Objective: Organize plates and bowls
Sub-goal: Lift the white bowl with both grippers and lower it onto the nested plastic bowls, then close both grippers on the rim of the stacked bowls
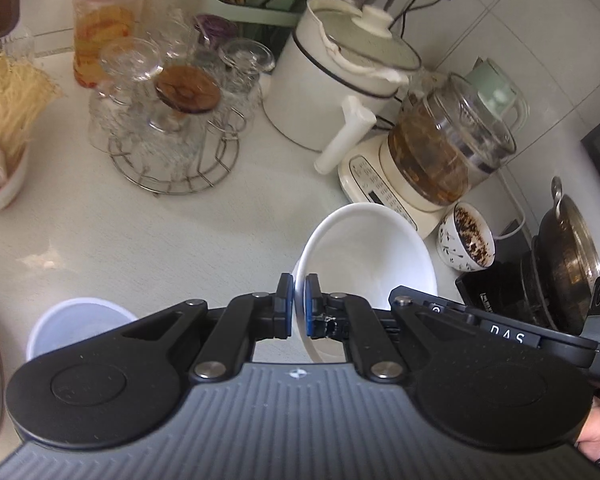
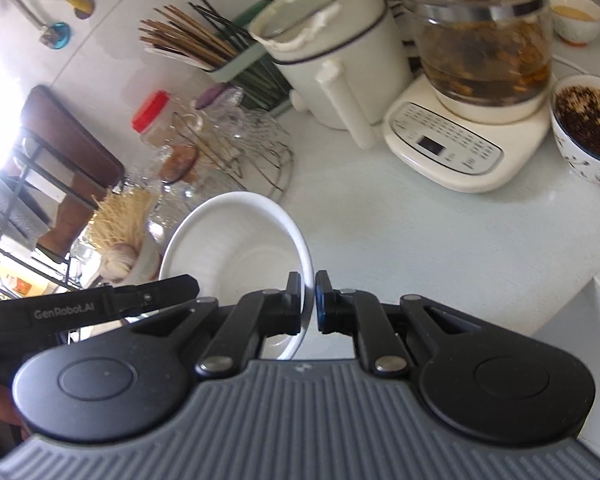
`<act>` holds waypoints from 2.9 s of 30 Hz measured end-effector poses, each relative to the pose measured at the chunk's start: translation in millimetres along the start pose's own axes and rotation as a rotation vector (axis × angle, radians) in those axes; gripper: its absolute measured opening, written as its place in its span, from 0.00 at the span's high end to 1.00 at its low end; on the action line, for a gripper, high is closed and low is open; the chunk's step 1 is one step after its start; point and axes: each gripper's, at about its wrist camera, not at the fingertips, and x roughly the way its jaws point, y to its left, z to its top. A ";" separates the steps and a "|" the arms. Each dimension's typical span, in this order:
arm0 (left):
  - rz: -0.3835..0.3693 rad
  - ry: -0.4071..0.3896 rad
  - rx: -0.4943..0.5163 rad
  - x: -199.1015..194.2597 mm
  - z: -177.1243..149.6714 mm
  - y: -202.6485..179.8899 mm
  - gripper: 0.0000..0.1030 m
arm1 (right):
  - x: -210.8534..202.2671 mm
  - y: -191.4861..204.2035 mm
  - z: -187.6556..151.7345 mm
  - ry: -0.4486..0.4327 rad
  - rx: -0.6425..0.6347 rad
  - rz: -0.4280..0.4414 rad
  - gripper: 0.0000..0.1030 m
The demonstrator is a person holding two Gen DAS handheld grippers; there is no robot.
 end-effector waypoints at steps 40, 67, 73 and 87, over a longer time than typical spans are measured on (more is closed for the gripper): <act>0.163 -0.150 -0.329 -95.3 -61.7 135.7 0.93 | 74.9 139.2 -33.8 0.226 -0.299 0.115 0.88; 0.236 -0.010 -0.418 -63.8 -95.2 162.8 0.77 | 94.0 135.5 -40.5 0.273 -0.290 0.127 0.49; 0.239 -0.011 -0.415 -62.2 -98.6 159.2 0.76 | 102.7 128.5 -47.8 0.274 -0.304 0.074 0.52; 0.259 0.035 -0.407 -45.9 -105.1 149.0 0.76 | 125.4 101.1 -64.3 0.353 -0.237 0.039 0.66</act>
